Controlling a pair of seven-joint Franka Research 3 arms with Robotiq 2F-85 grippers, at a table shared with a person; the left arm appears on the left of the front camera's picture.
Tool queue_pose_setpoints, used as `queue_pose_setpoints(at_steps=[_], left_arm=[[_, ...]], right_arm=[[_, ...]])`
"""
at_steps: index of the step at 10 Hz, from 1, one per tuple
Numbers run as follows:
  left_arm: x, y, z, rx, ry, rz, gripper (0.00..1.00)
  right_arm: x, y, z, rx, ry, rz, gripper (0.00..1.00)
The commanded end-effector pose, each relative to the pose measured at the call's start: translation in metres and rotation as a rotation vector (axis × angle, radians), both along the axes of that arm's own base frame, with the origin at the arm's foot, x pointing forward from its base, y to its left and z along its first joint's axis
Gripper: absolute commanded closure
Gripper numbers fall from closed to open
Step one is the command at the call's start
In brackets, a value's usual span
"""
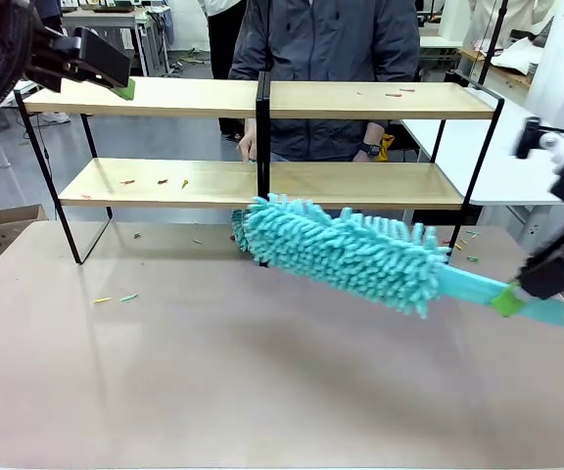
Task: Clean the shelves.
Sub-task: Clean another randomly selected level of the Shelf with the Duster.
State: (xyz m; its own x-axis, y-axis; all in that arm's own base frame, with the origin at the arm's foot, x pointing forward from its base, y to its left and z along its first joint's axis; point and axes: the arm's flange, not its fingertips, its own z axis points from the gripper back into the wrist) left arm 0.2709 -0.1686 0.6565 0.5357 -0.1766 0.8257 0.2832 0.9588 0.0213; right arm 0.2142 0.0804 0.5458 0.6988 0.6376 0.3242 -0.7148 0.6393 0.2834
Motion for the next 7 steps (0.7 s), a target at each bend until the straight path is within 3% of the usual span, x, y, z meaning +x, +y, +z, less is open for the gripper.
queue_pose_setpoints(at_steps=[1, 4, 7], left_arm=[[0.000, 0.001, 0.001, -0.008, -0.001, 0.002, 0.00], [0.000, 0.001, 0.001, -0.008, -0.001, 0.002, 0.00], [0.000, 0.001, 0.001, -0.008, -0.001, 0.002, 0.00]], right_arm=[[-0.014, -0.054, 0.003, 0.032, 0.019, -0.016, 0.87], [-0.043, -0.135, -0.001, -0.026, 0.067, -0.048, 0.87], [-0.060, -0.189, -0.008, 0.039, 0.062, -0.159, 0.87]])
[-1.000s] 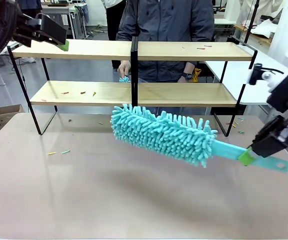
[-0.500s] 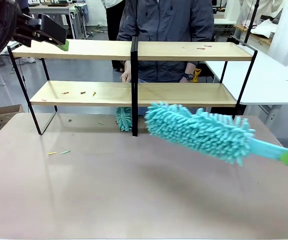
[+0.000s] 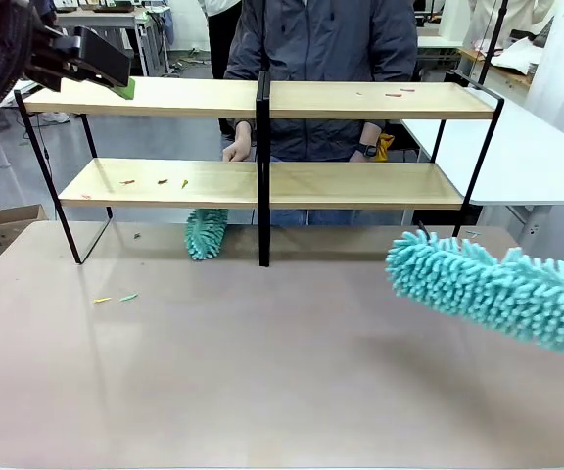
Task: Clean the shelves.
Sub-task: Clean another randomly selected level of the Shelf with the Duster.
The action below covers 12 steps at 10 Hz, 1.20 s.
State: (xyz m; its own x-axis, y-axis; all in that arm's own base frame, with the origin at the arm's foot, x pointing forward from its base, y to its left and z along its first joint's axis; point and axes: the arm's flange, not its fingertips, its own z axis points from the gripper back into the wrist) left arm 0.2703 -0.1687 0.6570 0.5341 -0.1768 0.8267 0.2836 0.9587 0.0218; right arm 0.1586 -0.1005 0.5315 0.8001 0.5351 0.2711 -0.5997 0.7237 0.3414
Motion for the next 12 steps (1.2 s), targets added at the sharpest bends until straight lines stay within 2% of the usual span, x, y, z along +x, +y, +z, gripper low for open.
queue_pose_setpoints(at_steps=[1, 2, 3, 4, 5, 6, 7, 9, 10, 11, 12], left_arm=[[0.001, 0.001, 0.000, -0.008, 0.001, 0.002, 0.00], [0.001, 0.001, 0.000, -0.008, 0.001, 0.002, 0.00], [0.001, 0.001, 0.000, -0.008, 0.001, 0.002, 0.00], [0.001, 0.001, 0.000, -0.008, 0.001, 0.002, 0.00], [0.001, 0.001, 0.000, -0.008, 0.001, 0.002, 0.00], [0.001, 0.001, 0.000, -0.008, 0.001, 0.002, 0.00], [0.001, 0.001, 0.000, -0.008, 0.001, 0.002, 0.00], [0.001, 0.001, 0.000, -0.008, 0.001, 0.002, 0.00], [0.001, 0.001, 0.000, -0.008, 0.001, 0.002, 0.00], [0.001, 0.001, 0.000, -0.008, 0.001, 0.002, 0.00], [0.001, 0.001, 0.000, -0.008, 0.001, 0.002, 0.00]], right_arm=[[-0.006, -0.013, 0.007, 0.064, -0.042, -0.059, 0.87], [0.000, 0.000, 0.000, 0.000, 0.000, 0.000, 0.87], [0.000, 0.000, 0.000, 0.000, 0.000, 0.000, 0.87], [-0.005, -0.013, 0.000, 0.038, -0.017, -0.020, 0.87], [0.002, 0.006, 0.005, 0.022, -0.043, -0.033, 0.87], [0.021, 0.052, 0.015, 0.006, -0.076, -0.048, 0.87], [0.041, 0.101, 0.022, -0.027, -0.088, -0.006, 0.87], [0.075, 0.202, 0.030, 0.000, -0.102, 0.002, 0.87], [0.080, 0.245, 0.029, 0.000, -0.103, 0.086, 0.87], [0.081, 0.280, 0.021, 0.011, -0.091, 0.099, 0.87], [0.075, 0.289, 0.016, 0.033, -0.067, 0.136, 0.87]])
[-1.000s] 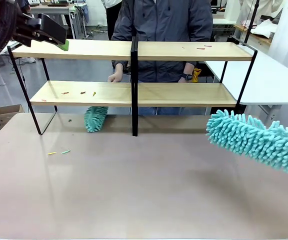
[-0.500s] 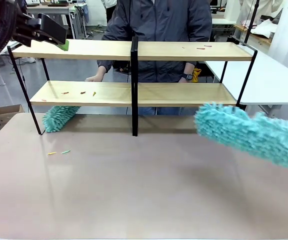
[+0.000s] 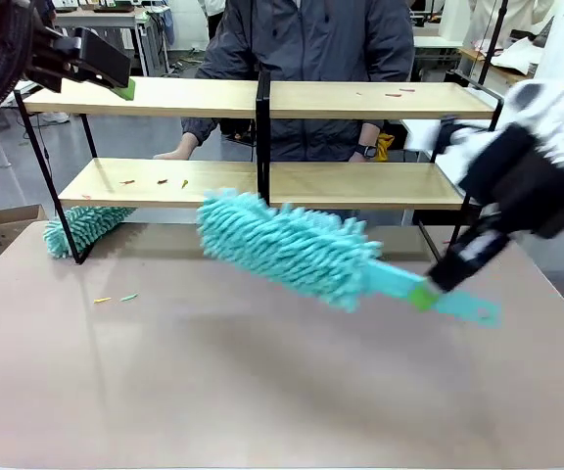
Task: Clean the shelves.
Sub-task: Clean another randomly selected level of the Shelf with the Duster.
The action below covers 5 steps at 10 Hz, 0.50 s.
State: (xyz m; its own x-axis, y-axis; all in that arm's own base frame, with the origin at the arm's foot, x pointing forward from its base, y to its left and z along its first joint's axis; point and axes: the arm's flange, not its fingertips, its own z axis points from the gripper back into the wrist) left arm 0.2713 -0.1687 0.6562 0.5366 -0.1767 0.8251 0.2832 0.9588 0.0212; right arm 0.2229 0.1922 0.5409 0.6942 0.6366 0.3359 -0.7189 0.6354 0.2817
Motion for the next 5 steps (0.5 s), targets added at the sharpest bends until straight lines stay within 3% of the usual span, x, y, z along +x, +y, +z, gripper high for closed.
queue_pose_setpoints(at_steps=[1, 2, 3, 4, 5], left_arm=[[-0.001, 0.001, 0.001, -0.008, -0.002, 0.002, 0.00], [-0.001, 0.001, 0.001, -0.008, -0.002, 0.002, 0.00], [-0.001, 0.001, 0.001, -0.008, -0.002, 0.002, 0.00], [-0.001, 0.001, 0.001, -0.008, -0.002, 0.002, 0.00], [-0.001, 0.001, 0.001, -0.008, -0.002, 0.002, 0.00]], right_arm=[[-0.003, -0.029, 0.009, -0.001, -0.013, -0.038, 0.87], [-0.003, -0.029, 0.009, -0.001, -0.013, -0.038, 0.87], [0.002, 0.003, -0.003, -0.003, 0.006, 0.009, 0.87], [-0.011, -0.001, -0.006, -0.027, -0.025, -0.111, 0.87], [-0.006, 0.018, -0.007, -0.032, -0.068, -0.180, 0.87]])
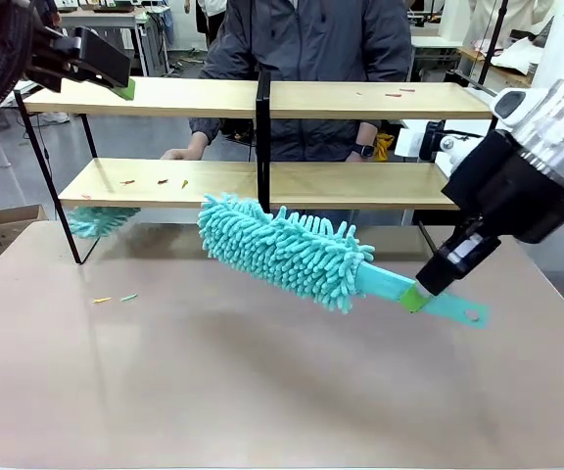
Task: Clean the shelves.
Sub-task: Clean another randomly selected level of the Shelf with the Duster.
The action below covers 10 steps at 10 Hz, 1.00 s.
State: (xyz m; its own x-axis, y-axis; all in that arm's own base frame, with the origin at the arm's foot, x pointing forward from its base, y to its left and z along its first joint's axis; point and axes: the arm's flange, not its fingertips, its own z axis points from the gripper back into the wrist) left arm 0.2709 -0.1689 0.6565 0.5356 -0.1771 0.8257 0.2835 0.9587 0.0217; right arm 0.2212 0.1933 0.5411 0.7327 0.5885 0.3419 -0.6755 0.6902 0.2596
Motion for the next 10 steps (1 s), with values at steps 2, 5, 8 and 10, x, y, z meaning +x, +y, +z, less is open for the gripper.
queue_pose_setpoints(at_steps=[2, 5, 8, 10], left_arm=[[0.000, 0.001, 0.001, -0.009, -0.001, 0.002, 0.00], [0.000, 0.001, 0.001, -0.009, -0.001, 0.002, 0.00], [0.000, 0.001, 0.001, -0.009, -0.001, 0.002, 0.00], [0.000, 0.001, 0.001, -0.009, -0.001, 0.002, 0.00]], right_arm=[[0.032, 0.068, -0.001, 0.057, -0.074, -0.149, 0.87], [0.065, 0.130, -0.003, 0.095, -0.074, -0.177, 0.87], [0.108, 0.171, -0.013, 0.044, -0.091, -0.296, 0.87], [0.130, 0.190, -0.017, 0.042, -0.086, -0.368, 0.87]])
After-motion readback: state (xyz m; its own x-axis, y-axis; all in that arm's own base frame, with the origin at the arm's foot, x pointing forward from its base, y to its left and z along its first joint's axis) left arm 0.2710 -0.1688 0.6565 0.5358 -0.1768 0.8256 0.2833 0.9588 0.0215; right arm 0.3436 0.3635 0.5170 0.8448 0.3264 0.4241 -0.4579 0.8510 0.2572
